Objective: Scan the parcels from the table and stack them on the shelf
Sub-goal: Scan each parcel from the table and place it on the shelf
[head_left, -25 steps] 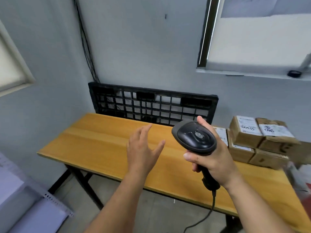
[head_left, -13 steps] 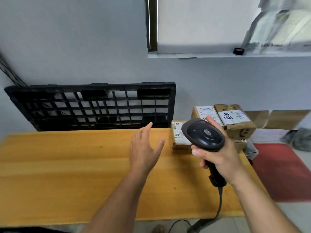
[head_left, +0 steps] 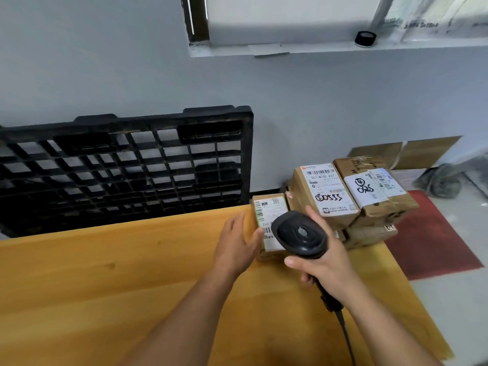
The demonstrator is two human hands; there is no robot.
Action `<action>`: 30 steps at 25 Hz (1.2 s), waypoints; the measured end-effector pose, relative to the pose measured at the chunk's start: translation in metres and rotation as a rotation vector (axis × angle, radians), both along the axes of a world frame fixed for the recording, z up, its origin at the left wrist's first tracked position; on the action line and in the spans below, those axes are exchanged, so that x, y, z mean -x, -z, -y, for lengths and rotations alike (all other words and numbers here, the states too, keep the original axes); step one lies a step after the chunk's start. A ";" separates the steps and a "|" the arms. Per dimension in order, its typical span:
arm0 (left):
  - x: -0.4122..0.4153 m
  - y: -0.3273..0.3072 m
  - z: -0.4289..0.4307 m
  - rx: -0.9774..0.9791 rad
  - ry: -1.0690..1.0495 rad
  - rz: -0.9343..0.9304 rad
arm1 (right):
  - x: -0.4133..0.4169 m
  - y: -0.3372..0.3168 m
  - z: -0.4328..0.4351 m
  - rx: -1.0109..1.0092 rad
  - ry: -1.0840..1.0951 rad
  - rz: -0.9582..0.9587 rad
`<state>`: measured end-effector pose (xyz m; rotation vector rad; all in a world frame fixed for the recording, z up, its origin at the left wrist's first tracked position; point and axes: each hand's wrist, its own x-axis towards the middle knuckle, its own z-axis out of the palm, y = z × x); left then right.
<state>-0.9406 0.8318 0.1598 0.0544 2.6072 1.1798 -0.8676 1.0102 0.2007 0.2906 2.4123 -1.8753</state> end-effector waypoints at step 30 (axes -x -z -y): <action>-0.135 -0.083 0.086 -0.516 -0.320 -0.231 | -0.126 -0.110 0.025 0.335 -0.428 -0.236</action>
